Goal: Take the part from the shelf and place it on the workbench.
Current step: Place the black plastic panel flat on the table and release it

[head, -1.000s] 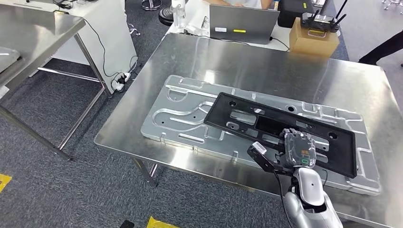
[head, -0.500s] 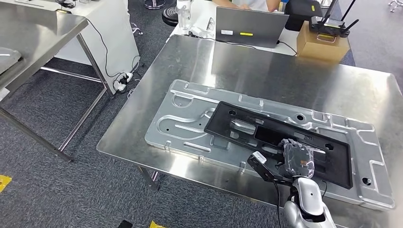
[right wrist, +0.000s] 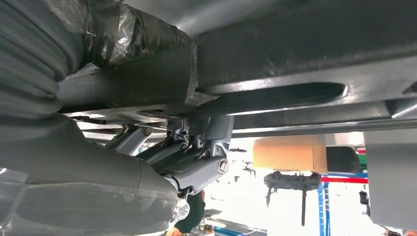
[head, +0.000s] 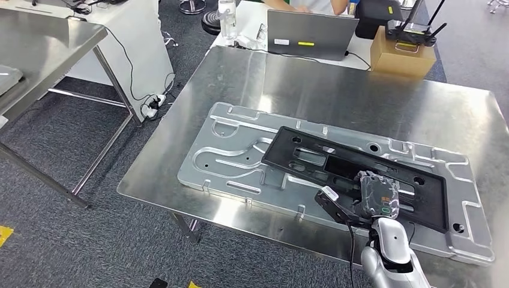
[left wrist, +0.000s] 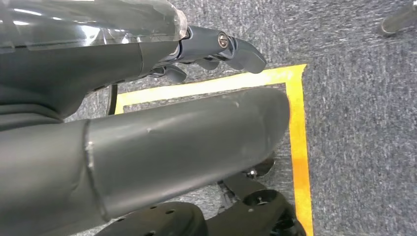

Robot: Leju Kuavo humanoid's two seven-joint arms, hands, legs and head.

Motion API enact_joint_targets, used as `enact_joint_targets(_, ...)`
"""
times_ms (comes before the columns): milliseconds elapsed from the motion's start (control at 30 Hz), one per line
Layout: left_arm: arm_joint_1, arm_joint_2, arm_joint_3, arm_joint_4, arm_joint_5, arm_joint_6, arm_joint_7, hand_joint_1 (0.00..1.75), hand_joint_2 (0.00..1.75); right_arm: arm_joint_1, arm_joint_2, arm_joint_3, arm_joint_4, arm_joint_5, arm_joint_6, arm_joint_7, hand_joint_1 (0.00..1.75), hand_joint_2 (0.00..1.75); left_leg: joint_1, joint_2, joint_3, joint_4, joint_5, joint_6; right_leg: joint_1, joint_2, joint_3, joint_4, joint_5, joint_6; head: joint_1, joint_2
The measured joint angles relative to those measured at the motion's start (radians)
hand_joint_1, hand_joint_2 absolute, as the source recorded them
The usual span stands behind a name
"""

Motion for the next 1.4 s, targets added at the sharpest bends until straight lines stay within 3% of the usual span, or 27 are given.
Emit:
enact_joint_targets(33, 0.0, 0.0, 0.0, 0.0, -0.003, 0.001, 0.003, 0.0, 1.75, -0.001, 0.0, 0.0, 0.003, 0.0, 0.001, 0.0, 0.0, 0.0, -0.003, -0.001, 0.0, -0.002, -0.002, 0.006, 0.001, 0.001, -0.001, 0.0, 0.001, 0.006, 0.0, 0.0)
enact_joint_targets(100, 0.0, 0.0, 0.0, 0.0, -0.008, 0.006, 0.009, 0.0, 0.87, -0.002, 0.001, 0.0, 0.009, 0.0, 0.005, -0.001, 0.0, 0.0, -0.002, -0.001, 0.001, -0.008, 0.004, 0.019, -0.002, 0.001, -0.001, 0.0, 0.0, 0.017, 0.0, 0.0)
enact_joint_targets(167, -0.002, 0.0, 0.0, 0.0, -0.008, 0.008, 0.01, 0.0, 0.0, -0.003, 0.003, 0.001, 0.016, 0.001, 0.007, -0.004, 0.0, 0.0, 0.001, 0.0, 0.004, -0.017, 0.011, 0.033, -0.004, 0.0, -0.02, 0.044, -0.031, 0.025, 0.0, 0.0)
enact_joint_targets(267, -0.003, 0.0, 0.0, 0.0, -0.001, 0.002, 0.008, 0.0, 0.0, -0.004, 0.004, 0.002, 0.029, 0.0, 0.008, -0.008, 0.0, 0.0, 0.001, 0.0, 0.003, -0.018, 0.013, 0.04, -0.005, -0.001, -0.11, 0.233, -0.121, 0.034, 0.0, 0.0)
enact_joint_targets(300, -0.003, 0.0, 0.0, 0.0, 0.0, 0.0, 0.008, 0.0, 0.0, -0.004, 0.005, 0.002, 0.033, 0.0, 0.009, -0.009, 0.0, 0.0, 0.0, 0.0, 0.003, -0.018, 0.012, 0.041, -0.005, -0.001, -0.133, 0.275, -0.129, 0.035, 0.0, 0.0)
enact_joint_targets(333, -0.002, 0.0, 0.0, 0.0, 0.0, -0.002, 0.008, 0.0, 0.0, -0.005, 0.005, 0.002, 0.037, 0.0, 0.009, -0.01, 0.0, 0.0, 0.0, -0.001, 0.005, -0.018, 0.011, 0.041, -0.005, -0.001, -0.137, 0.279, -0.117, 0.034, 0.0, 0.0)
enact_joint_targets(367, -0.002, 0.0, 0.001, 0.0, 0.0, -0.004, 0.008, 0.0, 0.0, -0.006, 0.005, 0.002, 0.039, 0.0, 0.009, -0.01, 0.0, 0.0, 0.0, -0.001, 0.008, -0.017, 0.009, 0.04, -0.005, -0.001, -0.121, 0.242, -0.087, 0.033, 0.0, 0.0)
enact_joint_targets(433, -0.003, -0.001, 0.001, 0.0, 0.001, -0.01, 0.008, 0.0, 0.0, -0.011, 0.007, 0.003, 0.043, 0.001, 0.01, -0.01, 0.0, 0.0, -0.001, -0.002, 0.014, -0.016, 0.005, 0.034, -0.003, -0.001, -0.055, 0.101, -0.016, 0.024, 0.0, 0.0)
enact_joint_targets(500, -0.004, -0.002, 0.001, 0.0, 0.001, -0.014, 0.009, 0.0, 0.0, -0.018, 0.009, 0.005, 0.048, 0.001, 0.011, -0.012, 0.0, 0.0, -0.004, -0.002, 0.013, -0.013, 0.001, 0.026, 0.002, -0.001, -0.014, 0.01, 0.012, 0.014, 0.0, 0.0)
enact_joint_targets(600, -0.005, -0.002, 0.001, 0.0, 0.001, -0.015, 0.01, 0.0, 0.0, -0.022, 0.011, 0.007, 0.053, 0.001, 0.012, -0.013, 0.0, 0.0, -0.004, -0.001, 0.01, -0.013, -0.001, 0.01, 0.004, -0.002, -0.013, -0.004, 0.013, 0.002, 0.0, 0.0)
enact_joint_targets(667, -0.005, -0.001, 0.001, 0.0, 0.001, -0.015, 0.01, 0.0, 0.0, -0.024, 0.014, 0.009, 0.055, 0.001, 0.012, -0.013, 0.0, 0.0, -0.003, -0.001, -0.006, 0.025, -0.029, 0.0, -0.002, -0.005, -0.009, -0.012, 0.017, -0.01, 0.0, 0.0)
enact_joint_targets(767, -0.003, -0.001, 0.001, 0.0, 0.001, -0.015, 0.01, 0.0, 0.0, -0.026, 0.018, 0.011, 0.059, 0.002, 0.012, -0.013, 0.0, 0.0, -0.001, -0.001, -0.09, 0.207, -0.121, -0.011, -0.002, -0.01, -0.008, -0.014, 0.018, -0.019, -0.001, 0.0)
enact_joint_targets(800, -0.002, -0.001, 0.001, 0.0, 0.001, -0.015, 0.011, 0.0, 0.0, -0.026, 0.019, 0.012, 0.061, 0.002, 0.012, -0.013, 0.0, 0.0, 0.0, 0.0, -0.115, 0.258, -0.136, -0.014, -0.001, -0.011, -0.008, -0.014, 0.017, -0.019, -0.001, 0.0)
enact_joint_targets(833, -0.001, -0.001, 0.001, 0.0, 0.001, -0.015, 0.011, 0.0, 0.0, -0.026, 0.019, 0.013, 0.064, 0.002, 0.012, -0.013, 0.0, 0.0, 0.0, 0.0, -0.124, 0.275, -0.132, -0.015, -0.001, -0.011, -0.008, -0.013, 0.017, -0.02, -0.001, 0.0)
enact_joint_targets(867, 0.0, 0.0, 0.001, 0.0, 0.002, -0.015, 0.011, 0.0, 0.0, -0.027, 0.02, 0.014, 0.066, 0.002, 0.013, -0.013, 0.0, 0.0, 0.001, 0.0, -0.113, 0.25, -0.107, -0.016, -0.001, -0.01, -0.007, -0.011, 0.016, -0.019, -0.001, 0.0)
enact_joint_targets(933, 0.0, 0.002, 0.002, 0.0, 0.003, -0.017, 0.011, 0.0, 0.0, -0.029, 0.022, 0.016, 0.069, 0.003, 0.013, -0.014, 0.0, 0.0, 0.002, 0.001, -0.05, 0.116, -0.037, -0.013, -0.002, -0.009, -0.006, -0.005, 0.011, -0.014, -0.001, 0.0)
enact_joint_targets(1000, -0.002, 0.003, 0.002, 0.0, 0.004, -0.019, 0.011, 0.0, 0.0, -0.033, 0.023, 0.017, 0.071, 0.007, 0.013, -0.014, 0.0, 0.0, 0.0, 0.0, -0.005, 0.017, -0.005, -0.004, 0.001, -0.007, -0.01, 0.003, 0.007, -0.004, 0.0, 0.0)
enact_joint_targets(1100, -0.002, 0.003, 0.002, 0.0, 0.008, -0.019, 0.012, 0.0, 0.0, -0.036, 0.025, 0.026, 0.071, 0.025, 0.007, -0.017, 0.0, 0.0, -0.005, -0.001, -0.002, 0.0, -0.001, 0.014, 0.004, -0.004, -0.015, 0.004, 0.011, 0.012, 0.0, 0.0)
enact_joint_targets(1167, -0.003, 0.003, 0.002, 0.0, 0.011, -0.019, 0.012, 0.0, 0.0, -0.038, 0.025, 0.039, 0.064, 0.046, -0.004, -0.022, 0.0, 0.0, -0.002, 0.0, 0.0, -0.008, 0.007, 0.029, 0.0, -0.004, -0.023, 0.022, -0.005, 0.022, 0.0, 0.0)
enact_joint_targets(1200, -0.003, 0.003, 0.003, 0.0, 0.012, -0.019, 0.012, 0.0, 0.0, -0.04, 0.027, 0.047, 0.056, 0.057, -0.01, -0.024, 0.0, 0.0, -0.001, 0.001, 0.0, -0.012, 0.01, 0.035, -0.001, -0.004, -0.038, 0.056, -0.028, 0.025, 0.0, 0.0)
enact_joint_targets(1300, -0.005, 0.003, 0.007, 0.0, 0.015, -0.021, 0.012, 0.0, 0.0, -0.042, 0.033, 0.077, 0.024, 0.091, -0.021, -0.027, 0.0, 0.0, -0.002, 0.002, -0.001, -0.013, 0.012, 0.041, -0.003, -0.004, -0.121, 0.236, -0.113, 0.032, 0.0, 0.0)
enact_joint_targets(1333, -0.004, 0.003, 0.008, 0.0, 0.017, -0.023, 0.011, 0.0, 0.0, -0.042, 0.035, 0.089, 0.01, 0.103, -0.022, -0.026, 0.0, 0.0, -0.002, 0.001, -0.002, -0.011, 0.013, 0.041, -0.004, -0.004, -0.138, 0.272, -0.12, 0.033, 0.0, 0.0)
enact_joint_targets(1367, -0.003, 0.003, 0.009, 0.0, 0.019, -0.027, 0.009, 0.0, 0.0, -0.042, 0.036, 0.101, -0.006, 0.117, -0.022, -0.025, 0.0, 0.0, -0.002, 0.001, -0.002, -0.009, 0.013, 0.041, -0.004, -0.004, -0.138, 0.272, -0.107, 0.033, 0.0, 0.0)
enact_joint_targets(1400, -0.003, 0.003, 0.011, 0.0, 0.021, -0.031, 0.007, 0.0, 0.0, -0.043, 0.038, 0.117, -0.027, 0.132, -0.023, -0.023, 0.0, 0.0, -0.002, 0.0, -0.002, -0.006, 0.013, 0.04, -0.004, -0.004, -0.119, 0.232, -0.077, 0.03, 0.0, 0.0)
